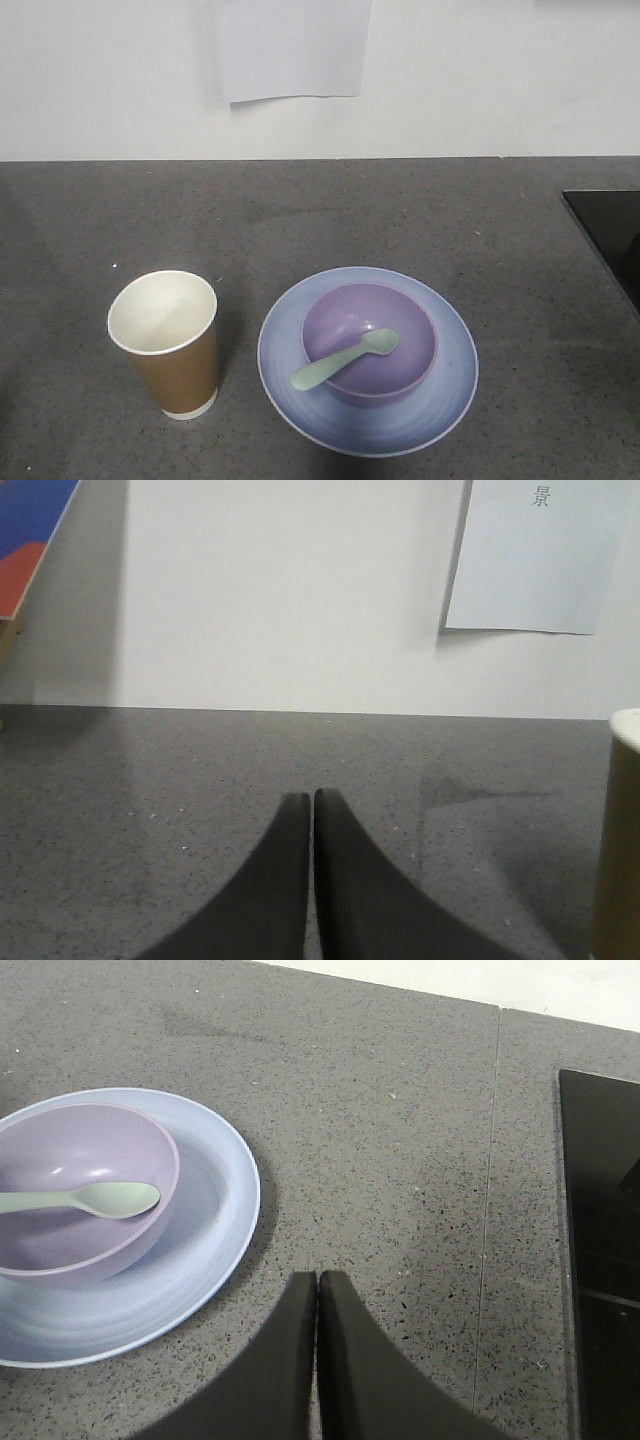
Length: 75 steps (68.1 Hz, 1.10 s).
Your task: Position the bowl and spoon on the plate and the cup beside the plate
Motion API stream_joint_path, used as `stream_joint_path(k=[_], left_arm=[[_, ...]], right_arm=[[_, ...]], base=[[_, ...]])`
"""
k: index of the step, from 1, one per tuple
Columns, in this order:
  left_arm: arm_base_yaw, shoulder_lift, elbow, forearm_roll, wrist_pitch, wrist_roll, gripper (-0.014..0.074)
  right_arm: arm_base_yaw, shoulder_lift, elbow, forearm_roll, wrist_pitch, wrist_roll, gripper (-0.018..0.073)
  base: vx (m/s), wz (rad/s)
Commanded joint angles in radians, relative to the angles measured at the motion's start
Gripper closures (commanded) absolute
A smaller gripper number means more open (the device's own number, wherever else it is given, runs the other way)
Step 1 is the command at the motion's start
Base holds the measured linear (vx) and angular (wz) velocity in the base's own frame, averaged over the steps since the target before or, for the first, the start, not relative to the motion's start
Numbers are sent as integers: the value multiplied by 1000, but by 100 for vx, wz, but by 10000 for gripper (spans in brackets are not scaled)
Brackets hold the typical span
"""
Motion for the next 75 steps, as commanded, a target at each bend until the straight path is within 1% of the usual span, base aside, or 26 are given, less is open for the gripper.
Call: stream_joint_path(k=[1, 51, 58, 63, 67, 72, 75], left_arm=[[1, -14, -18, 0, -81, -13, 603], [1, -14, -18, 0, -81, -13, 603], [1, -14, -18, 0, -81, -13, 603], [1, -14, -18, 0, -81, -13, 603], [1, -14, -18, 0, -81, -13, 603], [1, -14, -18, 0, -81, -13, 603], [1, -14, -18, 0, -81, -13, 603]], right_arm=[[-2, 5, -24, -17, -63, 1, 570], [-2, 1, -24, -19, -67, 1, 570], [-2, -27, -23, -38, -72, -22, 570], [-3, -63, 0, -39, -115, -22, 570], [-14, -96, 47, -33, -190, -22, 570], [-55, -138, 119, -9, -282, -22, 570], [-93, -169, 165, 14, -336, -30, 570]], base=[[0, 0], [0, 0], [0, 0], [0, 0], [0, 0], [0, 0], [0, 0]])
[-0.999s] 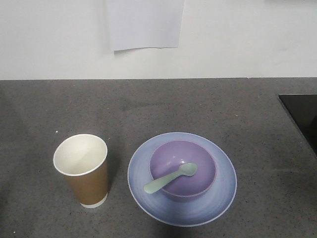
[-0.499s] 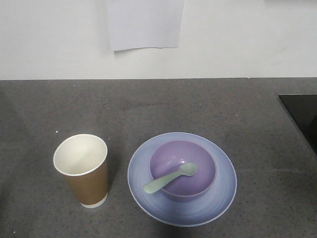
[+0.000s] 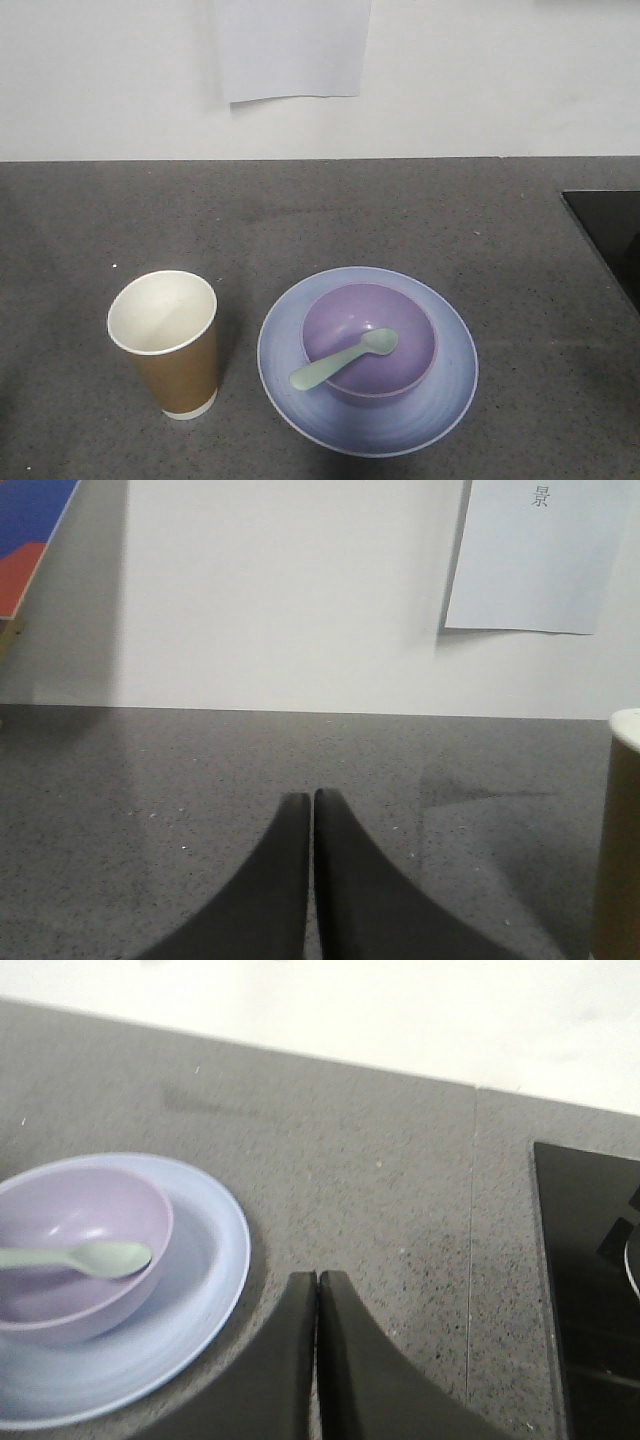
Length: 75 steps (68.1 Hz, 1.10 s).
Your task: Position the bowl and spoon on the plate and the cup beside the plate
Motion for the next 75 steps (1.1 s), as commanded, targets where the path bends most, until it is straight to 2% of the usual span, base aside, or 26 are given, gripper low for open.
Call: stream_joint_path(k=[1, 7, 14, 24, 43, 60, 75], left_arm=[[1, -14, -18, 0, -81, -13, 603], [1, -14, -18, 0, -81, -13, 603], [1, -14, -18, 0, -81, -13, 603], [1, -14, -18, 0, -81, -13, 603], [1, -14, -18, 0, -81, -13, 603], [1, -14, -18, 0, -81, -13, 603], [1, -14, -18, 0, -81, -13, 603]], right_arm=[[-63, -46, 66, 24, -180, -18, 570], [-130, -110, 159, 66, -266, -43, 570], [-165, -188, 244, 107, -335, -100, 570], [-164, -308, 347, 149, -402, -155, 570], [-164, -444, 501, 149, -541, -137, 570], [-164, -443, 619, 150, -730, -106, 570], [-164, -443, 618, 149, -727, -107, 570]], base=[[0, 0], [0, 0], [0, 0], [0, 0], [0, 0], [0, 0], [0, 0]])
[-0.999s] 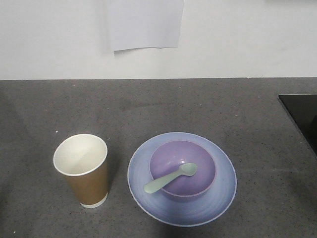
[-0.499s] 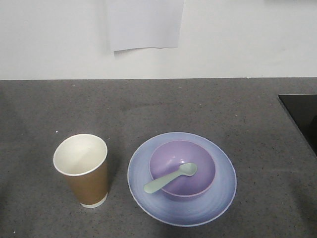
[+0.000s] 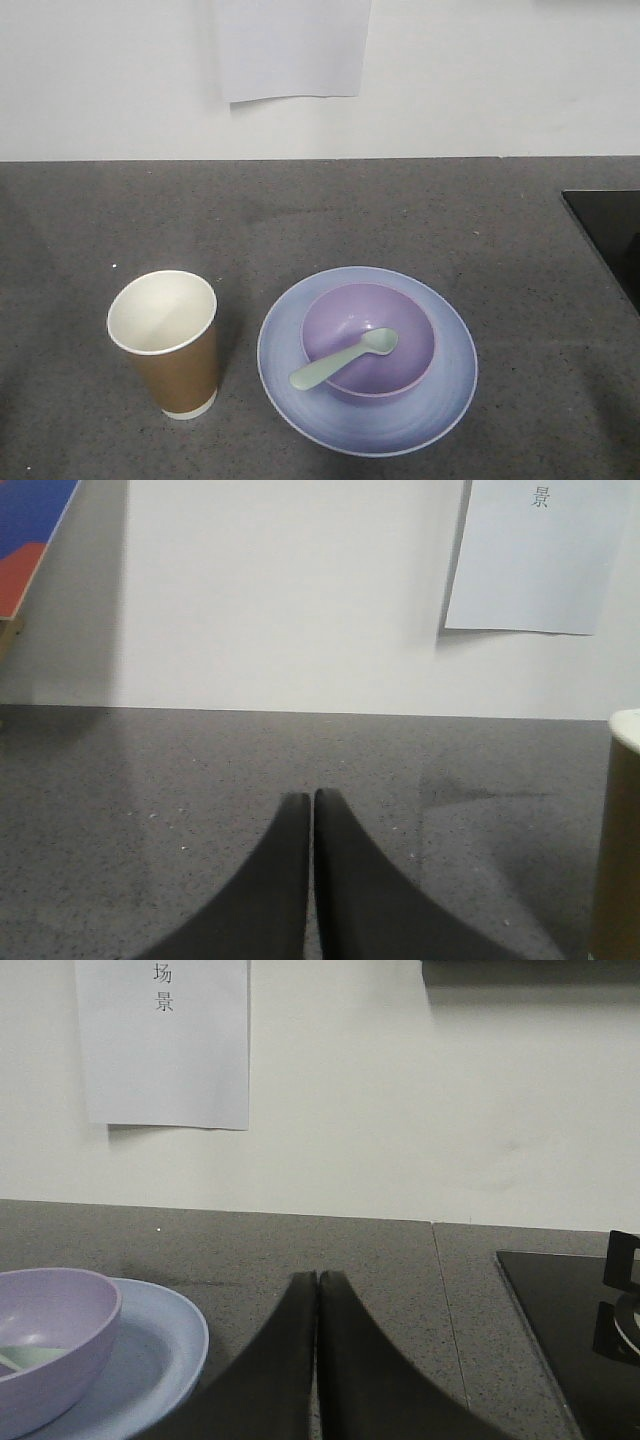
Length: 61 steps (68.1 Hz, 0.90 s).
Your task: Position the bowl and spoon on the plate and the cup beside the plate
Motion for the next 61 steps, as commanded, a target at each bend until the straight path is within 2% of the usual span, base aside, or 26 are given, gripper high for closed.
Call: stream_joint_path(k=[1, 61], left_arm=[[1, -14, -18, 0, -81, -13, 603], [1, -14, -18, 0, -81, -13, 603]], right_arm=[[-6, -8, 11, -3, -85, -7, 570], [-6, -7, 11, -3, -77, -7, 570]], base=[[0, 0], [0, 0]])
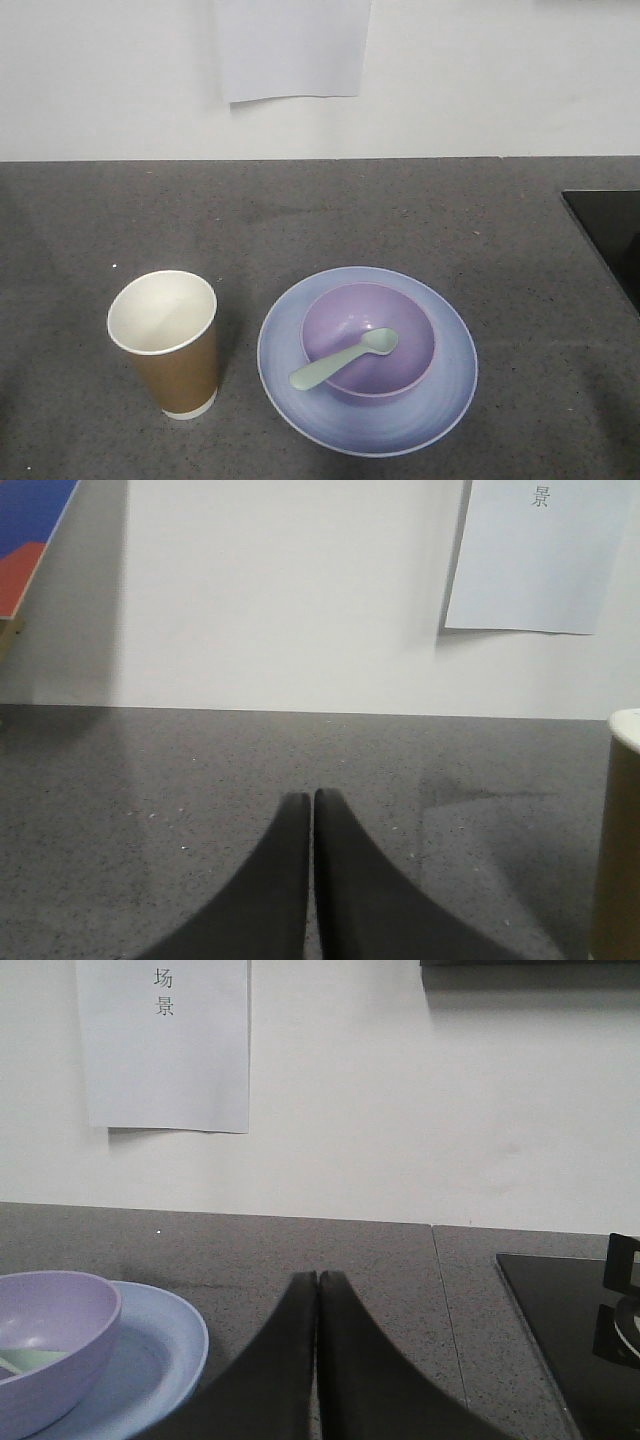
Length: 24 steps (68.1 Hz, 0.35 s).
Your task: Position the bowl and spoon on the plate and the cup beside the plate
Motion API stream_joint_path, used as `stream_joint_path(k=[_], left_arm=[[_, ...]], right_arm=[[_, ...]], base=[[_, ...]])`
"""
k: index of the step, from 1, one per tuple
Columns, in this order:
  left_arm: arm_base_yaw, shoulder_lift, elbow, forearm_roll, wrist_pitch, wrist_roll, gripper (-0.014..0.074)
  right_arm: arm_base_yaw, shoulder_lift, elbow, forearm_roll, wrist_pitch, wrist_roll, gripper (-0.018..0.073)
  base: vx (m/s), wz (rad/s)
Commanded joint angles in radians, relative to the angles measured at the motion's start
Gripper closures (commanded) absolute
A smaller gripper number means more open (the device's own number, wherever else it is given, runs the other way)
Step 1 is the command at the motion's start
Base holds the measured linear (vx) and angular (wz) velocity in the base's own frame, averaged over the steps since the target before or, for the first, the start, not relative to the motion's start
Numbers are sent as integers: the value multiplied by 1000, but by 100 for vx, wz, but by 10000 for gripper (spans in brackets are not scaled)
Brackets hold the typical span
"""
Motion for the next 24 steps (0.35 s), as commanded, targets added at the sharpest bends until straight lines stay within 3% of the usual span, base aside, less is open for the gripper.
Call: stream_joint_path(k=[1, 24], left_arm=[[1, -14, -18, 0, -81, -12, 603], [1, -14, -18, 0, -81, -12, 603]], right_arm=[[-6, -7, 11, -3, -73, -7, 570], [-6, -7, 11, -3, -73, -7, 570]], base=[[0, 0], [0, 0]])
